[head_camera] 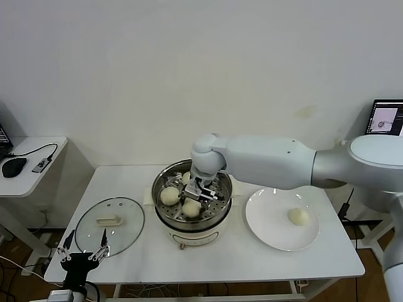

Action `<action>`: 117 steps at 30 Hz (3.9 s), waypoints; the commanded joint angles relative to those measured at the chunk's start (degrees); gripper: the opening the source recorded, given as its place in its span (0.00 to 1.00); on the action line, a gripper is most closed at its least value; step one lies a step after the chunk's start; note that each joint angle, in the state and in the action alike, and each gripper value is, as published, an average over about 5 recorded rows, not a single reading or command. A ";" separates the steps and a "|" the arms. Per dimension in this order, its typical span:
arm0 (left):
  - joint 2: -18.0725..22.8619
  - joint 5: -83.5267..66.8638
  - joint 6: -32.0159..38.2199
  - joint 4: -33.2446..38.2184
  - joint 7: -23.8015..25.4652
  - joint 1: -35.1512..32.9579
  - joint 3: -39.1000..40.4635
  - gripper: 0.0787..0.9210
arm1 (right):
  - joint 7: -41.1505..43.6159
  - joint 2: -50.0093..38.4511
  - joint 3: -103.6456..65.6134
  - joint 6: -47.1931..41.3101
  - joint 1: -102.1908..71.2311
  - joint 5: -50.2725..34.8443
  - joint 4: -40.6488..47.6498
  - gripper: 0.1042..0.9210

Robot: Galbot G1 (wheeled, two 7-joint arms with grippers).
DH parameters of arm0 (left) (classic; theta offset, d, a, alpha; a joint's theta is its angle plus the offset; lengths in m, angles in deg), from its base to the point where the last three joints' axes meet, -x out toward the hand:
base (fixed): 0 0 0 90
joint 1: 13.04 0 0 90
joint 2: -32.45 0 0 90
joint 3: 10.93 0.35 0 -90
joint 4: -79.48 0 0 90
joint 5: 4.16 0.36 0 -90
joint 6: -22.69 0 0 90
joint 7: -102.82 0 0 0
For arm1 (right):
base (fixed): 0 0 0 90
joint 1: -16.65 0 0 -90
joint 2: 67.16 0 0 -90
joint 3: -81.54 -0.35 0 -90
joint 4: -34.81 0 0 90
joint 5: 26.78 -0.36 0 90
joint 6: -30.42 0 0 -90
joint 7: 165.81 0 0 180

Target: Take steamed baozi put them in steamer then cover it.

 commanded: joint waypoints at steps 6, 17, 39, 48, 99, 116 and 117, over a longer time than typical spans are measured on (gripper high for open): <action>-0.70 -0.04 -0.01 0.31 0.04 -0.11 -0.82 0.88 | 0.25 -5.57 -2.39 -0.13 2.73 -1.67 -2.66 0.88; -1.23 0.16 -0.05 0.37 0.02 0.19 -0.45 0.88 | 1.12 -21.74 -7.55 -20.80 5.00 -7.44 -7.82 0.88; -1.06 1.75 -0.25 -0.72 0.20 1.09 2.59 0.88 | -0.74 -46.28 -19.25 -25.35 -15.34 5.00 -7.05 0.88; -1.31 1.84 -0.49 -0.53 0.19 0.74 2.28 0.88 | -1.13 -44.88 -29.56 -24.15 -29.39 8.83 -1.63 0.88; -0.74 1.53 -0.37 -1.12 0.14 0.44 0.88 0.88 | -2.35 -32.82 -34.19 -22.56 -34.18 15.06 12.93 0.61; -1.18 1.53 -0.42 -0.45 0.15 0.82 1.85 0.88 | -3.08 -36.80 -8.41 -33.37 2.76 -8.99 -8.12 0.60; -1.20 1.51 -0.41 -0.43 0.15 0.86 1.92 0.88 | -3.50 -35.74 -6.83 -34.29 5.19 -10.96 -8.78 0.60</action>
